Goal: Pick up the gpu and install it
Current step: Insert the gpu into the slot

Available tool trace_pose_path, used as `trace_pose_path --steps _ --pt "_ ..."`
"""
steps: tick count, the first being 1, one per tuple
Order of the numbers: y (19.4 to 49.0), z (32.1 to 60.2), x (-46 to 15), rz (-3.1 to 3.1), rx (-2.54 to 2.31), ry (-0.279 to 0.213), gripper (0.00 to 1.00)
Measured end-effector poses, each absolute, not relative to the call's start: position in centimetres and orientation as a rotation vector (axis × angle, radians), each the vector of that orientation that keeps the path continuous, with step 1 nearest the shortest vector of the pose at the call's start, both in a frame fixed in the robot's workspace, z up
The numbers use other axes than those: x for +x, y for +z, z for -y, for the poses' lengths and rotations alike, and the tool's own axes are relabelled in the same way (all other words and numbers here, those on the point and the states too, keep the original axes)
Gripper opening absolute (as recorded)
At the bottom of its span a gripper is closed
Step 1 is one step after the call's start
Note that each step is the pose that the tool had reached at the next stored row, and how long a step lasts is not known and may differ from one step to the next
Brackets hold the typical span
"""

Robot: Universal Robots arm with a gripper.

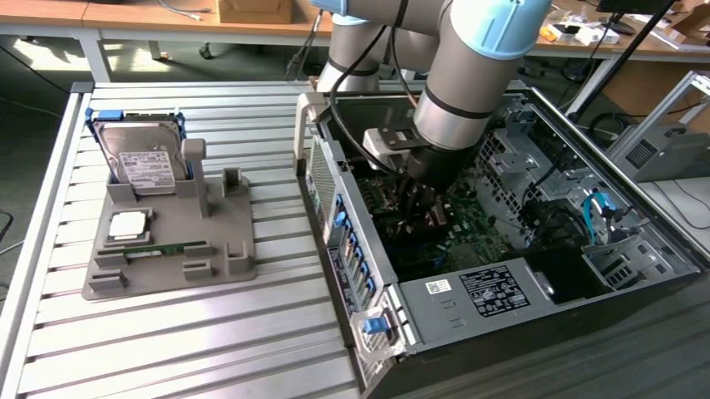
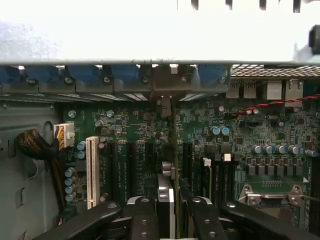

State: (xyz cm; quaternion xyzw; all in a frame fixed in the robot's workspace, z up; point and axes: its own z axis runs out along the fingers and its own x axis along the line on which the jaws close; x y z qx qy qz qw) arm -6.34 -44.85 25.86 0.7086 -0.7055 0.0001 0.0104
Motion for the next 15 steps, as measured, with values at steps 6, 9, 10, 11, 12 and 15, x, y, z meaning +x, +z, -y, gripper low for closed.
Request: trace_pose_path --steps 6,9,10,11,12,15 --pt "26.08 44.88 -6.34 2.203 2.212 -0.001 0.27" --pt "26.08 44.92 -6.34 2.207 2.209 -0.003 0.27" --pt "26.08 44.92 -6.34 2.214 2.202 -0.003 0.27" --pt "26.08 44.92 -6.34 2.223 2.193 -0.003 0.27" --pt "26.08 44.92 -6.34 2.232 2.183 -0.003 0.27" --pt "26.08 44.92 -6.34 2.262 2.153 -0.003 0.27"
